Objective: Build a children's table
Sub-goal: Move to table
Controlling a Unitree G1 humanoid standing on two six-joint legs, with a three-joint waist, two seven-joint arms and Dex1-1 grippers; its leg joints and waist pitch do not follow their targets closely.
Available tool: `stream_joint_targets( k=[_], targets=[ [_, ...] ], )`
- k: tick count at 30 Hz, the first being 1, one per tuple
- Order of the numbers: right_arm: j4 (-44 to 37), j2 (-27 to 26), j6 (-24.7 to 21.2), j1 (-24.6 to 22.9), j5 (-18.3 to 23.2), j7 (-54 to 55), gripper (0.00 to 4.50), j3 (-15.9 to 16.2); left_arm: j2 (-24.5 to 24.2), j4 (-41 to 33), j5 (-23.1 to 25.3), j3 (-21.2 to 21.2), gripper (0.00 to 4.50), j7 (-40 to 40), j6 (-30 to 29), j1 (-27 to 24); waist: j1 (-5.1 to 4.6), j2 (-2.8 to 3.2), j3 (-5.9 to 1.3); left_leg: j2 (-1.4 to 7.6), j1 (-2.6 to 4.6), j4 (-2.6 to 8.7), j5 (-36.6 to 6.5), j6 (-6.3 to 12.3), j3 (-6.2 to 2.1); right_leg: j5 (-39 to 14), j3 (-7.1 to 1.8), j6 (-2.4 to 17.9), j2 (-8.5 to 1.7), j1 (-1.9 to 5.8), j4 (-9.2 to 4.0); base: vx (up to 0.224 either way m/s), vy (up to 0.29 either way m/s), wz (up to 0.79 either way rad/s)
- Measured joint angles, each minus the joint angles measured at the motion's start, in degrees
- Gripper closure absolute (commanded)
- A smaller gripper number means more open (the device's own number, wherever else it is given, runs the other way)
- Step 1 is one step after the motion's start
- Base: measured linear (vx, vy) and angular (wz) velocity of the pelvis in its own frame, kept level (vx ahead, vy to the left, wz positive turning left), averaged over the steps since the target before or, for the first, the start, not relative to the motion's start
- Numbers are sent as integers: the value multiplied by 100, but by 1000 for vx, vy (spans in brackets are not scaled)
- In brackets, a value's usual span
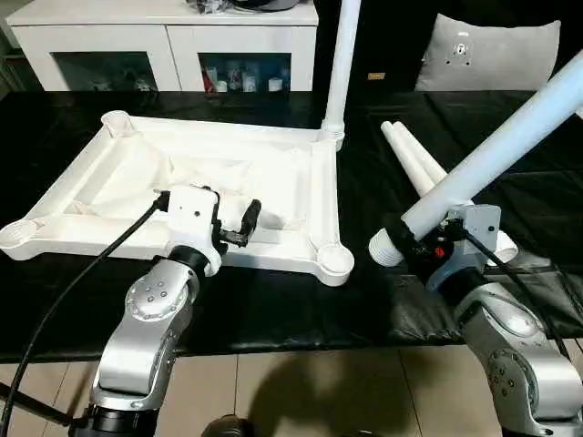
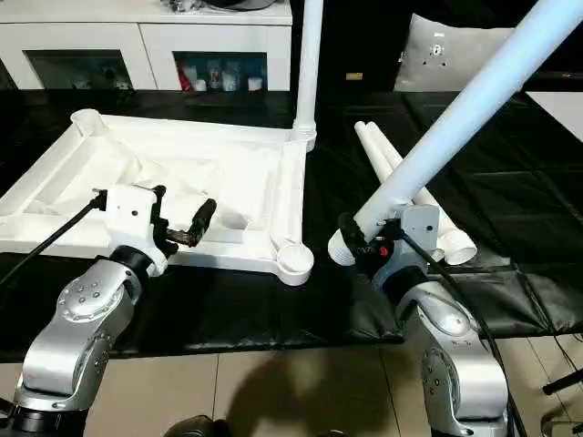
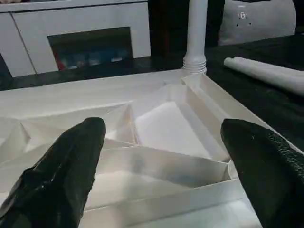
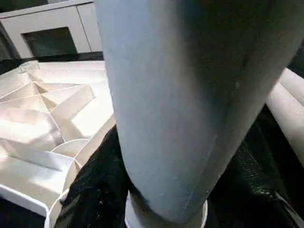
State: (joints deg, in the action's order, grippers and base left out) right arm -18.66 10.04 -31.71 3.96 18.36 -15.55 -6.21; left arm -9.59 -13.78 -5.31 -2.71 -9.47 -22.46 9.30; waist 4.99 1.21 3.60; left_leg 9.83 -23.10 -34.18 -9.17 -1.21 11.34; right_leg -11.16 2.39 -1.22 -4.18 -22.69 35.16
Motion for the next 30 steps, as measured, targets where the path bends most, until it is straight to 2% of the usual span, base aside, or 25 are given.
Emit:
stream_joint_targets(
  k=[6, 7, 8, 10, 12, 14, 16, 18, 21, 22, 23, 24, 26, 27, 28, 29, 30],
  targets=[
    [180, 36, 71, 7, -29, -62, 264, 40, 4, 8, 2, 1, 13, -13, 3, 0, -5, 11, 7, 0, 30, 2, -2, 0, -1, -4, 3, -7, 0, 26, -13, 0, 0, 0],
    [192, 36, 72, 6, -46, -65, 264, 55, 4, 16, 1, 0, 13, -16, 3, 0, -7, 17, 11, 0, 61, 10, -5, -2, -1, -6, 6, -11, 0, 57, -26, 0, 0, 0],
    [194, 36, 71, 6, -48, -65, 264, 60, 5, 24, 1, 0, 13, -19, 2, 0, -17, 27, 23, 0, 123, 21, -18, -3, -1, -13, 14, -20, 1, 87, -50, 0, 0, 0],
    [185, 35, 72, 18, -47, -61, 264, 60, 6, 24, 0, 7, 13, -24, 2, -3, -57, 66, 48, 3, 285, 52, -76, -27, -9, -28, 64, -28, -4, 258, -158, 0, 0, 0],
    [184, 35, 81, 19, -50, -57, 264, 63, 6, 26, -1, 15, 13, -26, 2, 0, -172, 97, 63, 15, 384, 58, -123, -37, -48, -34, 160, -29, -28, 401, -256, 0, 0, 0],
    [184, 35, 88, 6, -50, -54, 264, 67, 13, 37, -3, 12, 13, -34, 2, 0, -292, 95, 64, 12, 425, 55, -168, -52, -87, -34, 179, -28, -27, 463, -311, 0, 0, 0],
    [183, 35, 89, 0, -49, -51, 264, 67, 27, 38, -4, 10, 13, -35, 2, 0, -377, 86, 58, -2, 445, 52, -196, -49, -97, -35, 170, -28, -28, 481, -322, 54, 16, -7],
    [183, 40, 89, 1, -53, -51, 264, 66, 43, 38, -4, -1, 13, -40, 2, 5, -447, 80, 46, -7, 418, 55, -220, -48, -97, -35, 159, -30, -28, 489, -321, 80, 1, -6],
    [183, 104, 47, 2, -67, -56, 264, 125, 61, 43, -5, -4, 13, -43, 2, 10, -455, 78, 37, -11, 393, 72, -251, -55, -102, -61, 163, -26, -25, 479, -318, 83, -12, 3],
    [183, 146, -5, 0, -70, -56, 264, 140, 69, 43, -7, -10, 13, -45, 2, 21, -459, 97, 16, -30, 304, 61, -259, -34, -181, -100, 229, -24, -37, 491, -322, 70, -19, 12],
    [181, 170, -40, 0, -73, -57, 264, 142, 72, 43, -7, -16, 13, -46, 2, 20, -457, 105, 5, -40, 260, 48, -249, 7, -233, -119, 320, -1, -64, 499, -327, 77, -22, 31],
    [181, 218, -42, -2, -82, -69, 264, 159, 78, 44, -7, -25, 13, -49, 0, 18, -446, 132, -10, -80, 167, 3, -271, 63, -335, -154, 461, 1, -104, 527, -344, 97, -9, 54],
    [182, 234, -37, -3, -105, -81, 264, 158, 77, 45, -10, -46, 13, -59, 0, 9, -391, 194, -46, -126, 53, -63, -303, 123, -513, -207, 674, -22, -133, 610, -404, 113, -1, 59],
    [183, 231, 4, 23, -117, -132, 264, 222, 55, 46, -8, -15, 13, -78, -2, -15, -331, 193, -56, -132, 124, -45, -326, 100, -549, -256, 633, 6, -116, 609, -388, 195, -6, 34],
    [180, 189, 19, 62, -115, -168, 264, 288, 23, 53, -7, 17, 13, -89, -7, -44, -312, 196, -53, -168, 172, -47, -351, 92, -569, -346, 596, 113, -110, 558, -275, 195, -6, 34],
    [178, 160, 70, 67, -114, -200, 264, 368, -13, 65, -5, 60, 13, -91, -16, -57, -306, 170, -56, -212, 222, -64, -395, 90, -566, -468, 451, 314, -112, 491, -49, 178, -27, 9],
    [177, 149, 100, 47, -94, -224, 264, 393, -48, 65, -2, 108, 13, -91, -17, -54, -313, 147, -56, -257, 298, -121, -464, 89, -567, -526, 288, 387, -120, 400, 230, 105, -45, 9]
  ],
)
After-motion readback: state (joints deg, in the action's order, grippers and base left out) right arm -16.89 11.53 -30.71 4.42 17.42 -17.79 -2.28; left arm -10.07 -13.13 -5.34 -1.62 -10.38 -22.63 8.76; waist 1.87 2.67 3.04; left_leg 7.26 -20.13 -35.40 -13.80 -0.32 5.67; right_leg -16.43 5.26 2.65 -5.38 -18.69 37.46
